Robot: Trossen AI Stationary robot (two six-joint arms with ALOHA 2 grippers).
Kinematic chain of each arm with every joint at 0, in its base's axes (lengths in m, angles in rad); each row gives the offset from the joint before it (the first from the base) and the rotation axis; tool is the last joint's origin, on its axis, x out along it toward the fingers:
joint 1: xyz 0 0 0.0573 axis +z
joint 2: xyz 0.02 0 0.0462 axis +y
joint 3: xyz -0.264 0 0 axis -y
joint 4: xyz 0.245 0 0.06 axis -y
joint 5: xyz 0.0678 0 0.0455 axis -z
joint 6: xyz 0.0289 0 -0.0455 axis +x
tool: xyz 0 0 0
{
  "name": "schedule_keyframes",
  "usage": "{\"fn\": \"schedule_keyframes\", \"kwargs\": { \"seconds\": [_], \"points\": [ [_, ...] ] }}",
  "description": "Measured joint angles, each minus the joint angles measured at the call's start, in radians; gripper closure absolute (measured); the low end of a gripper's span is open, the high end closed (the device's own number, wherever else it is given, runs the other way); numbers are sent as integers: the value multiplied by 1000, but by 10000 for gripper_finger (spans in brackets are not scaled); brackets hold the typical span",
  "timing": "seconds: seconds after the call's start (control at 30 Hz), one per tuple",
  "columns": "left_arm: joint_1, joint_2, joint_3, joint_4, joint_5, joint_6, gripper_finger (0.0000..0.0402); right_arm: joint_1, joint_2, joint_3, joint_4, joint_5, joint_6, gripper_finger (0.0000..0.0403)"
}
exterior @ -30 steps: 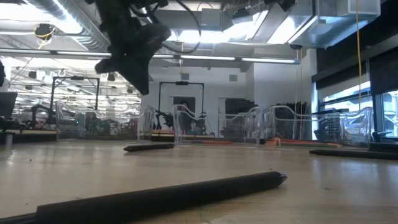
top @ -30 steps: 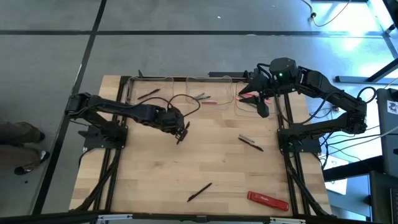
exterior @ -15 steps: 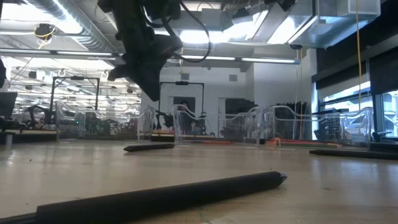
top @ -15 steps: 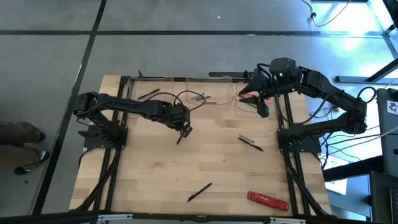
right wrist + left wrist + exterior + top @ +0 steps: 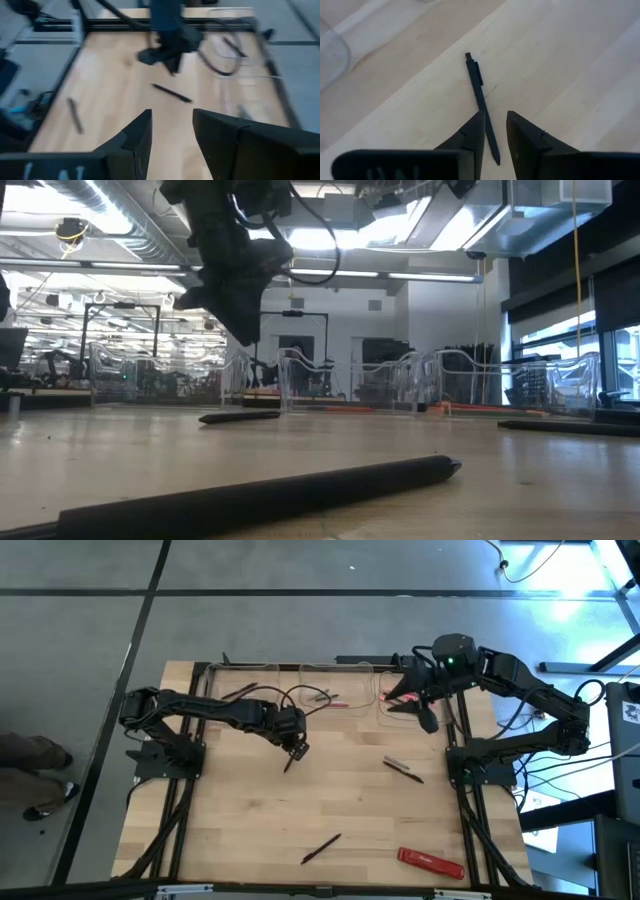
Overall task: Sort crayons/erasers/pens/pencils in bins
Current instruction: Put the black pen into the left transparent bin
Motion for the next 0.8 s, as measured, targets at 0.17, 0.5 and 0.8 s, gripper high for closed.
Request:
{"fn": "schedule_keyframes", "kwargs": {
  "seconds": [0.17, 0.5, 0.8],
  "points": [
    [-7, 19, -1, 13, -28, -36, 329, 1, 0, 0, -1, -90, -7, 258],
    [3, 156, 0, 140, -37, 1, 329, 1, -1, 0, -8, -97, -18, 258],
    [9, 252, 0, 155, -54, 22, 332, 1, 0, 0, -8, -97, -18, 258]
  ]
}}
